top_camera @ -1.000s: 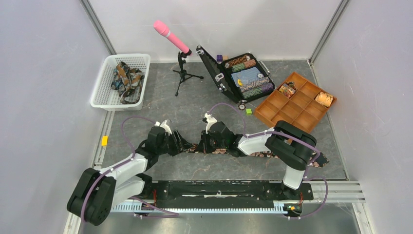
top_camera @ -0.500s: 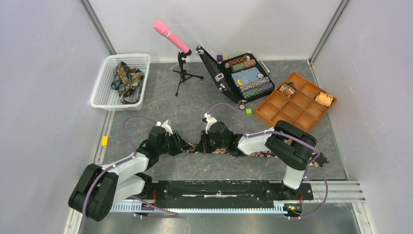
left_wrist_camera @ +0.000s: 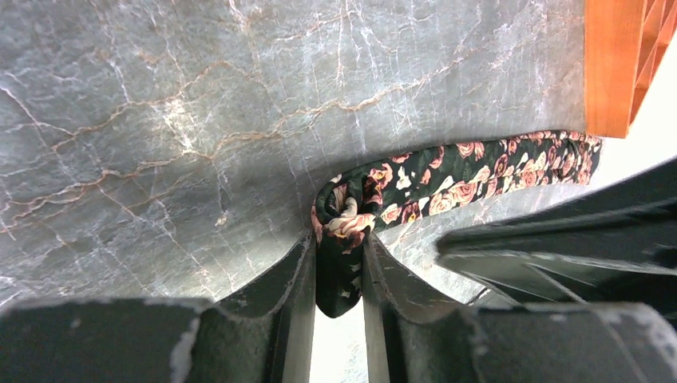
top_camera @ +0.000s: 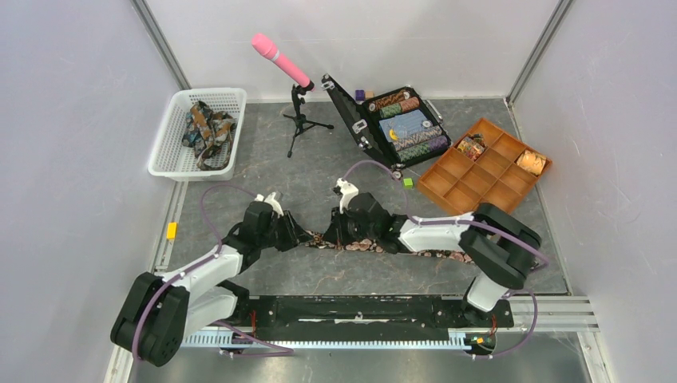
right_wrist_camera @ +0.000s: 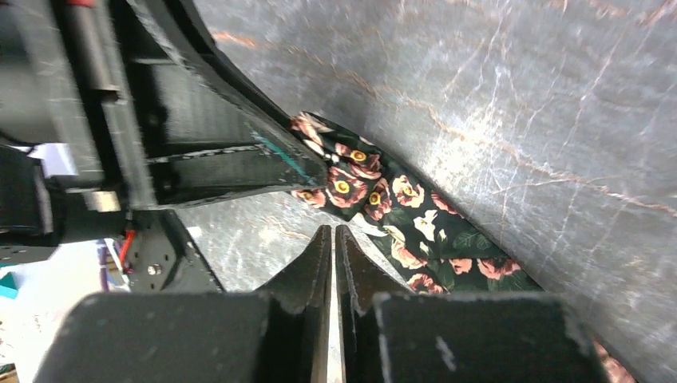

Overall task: Roll the ties
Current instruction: Roll the tie at the center of the board.

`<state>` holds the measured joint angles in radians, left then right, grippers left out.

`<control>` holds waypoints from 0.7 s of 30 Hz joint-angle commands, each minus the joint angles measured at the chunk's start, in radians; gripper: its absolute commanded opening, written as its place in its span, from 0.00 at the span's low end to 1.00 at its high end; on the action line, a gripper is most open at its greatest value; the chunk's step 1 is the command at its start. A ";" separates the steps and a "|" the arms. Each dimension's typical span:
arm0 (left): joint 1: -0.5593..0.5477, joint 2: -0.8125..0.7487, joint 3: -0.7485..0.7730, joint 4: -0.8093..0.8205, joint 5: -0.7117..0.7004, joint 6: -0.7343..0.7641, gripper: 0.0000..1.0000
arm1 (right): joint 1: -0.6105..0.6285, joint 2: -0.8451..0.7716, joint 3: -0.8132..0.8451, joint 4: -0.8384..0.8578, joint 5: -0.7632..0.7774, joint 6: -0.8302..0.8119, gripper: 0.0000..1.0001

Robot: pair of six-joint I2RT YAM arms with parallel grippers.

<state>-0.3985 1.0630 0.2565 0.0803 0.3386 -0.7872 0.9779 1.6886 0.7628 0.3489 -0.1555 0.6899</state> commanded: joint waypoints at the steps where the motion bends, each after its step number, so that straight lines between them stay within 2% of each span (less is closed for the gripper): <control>1: 0.004 -0.024 0.072 -0.103 -0.046 0.074 0.30 | -0.026 -0.117 -0.007 -0.031 0.034 -0.052 0.10; 10: -0.022 -0.020 0.256 -0.388 -0.233 0.182 0.29 | -0.061 -0.288 -0.069 -0.137 0.119 -0.103 0.10; 21: -0.146 0.110 0.434 -0.558 -0.433 0.234 0.28 | -0.094 -0.459 -0.087 -0.273 0.226 -0.153 0.10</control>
<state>-0.4934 1.1278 0.6033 -0.3840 0.0299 -0.6212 0.8982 1.2942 0.6930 0.1204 0.0124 0.5678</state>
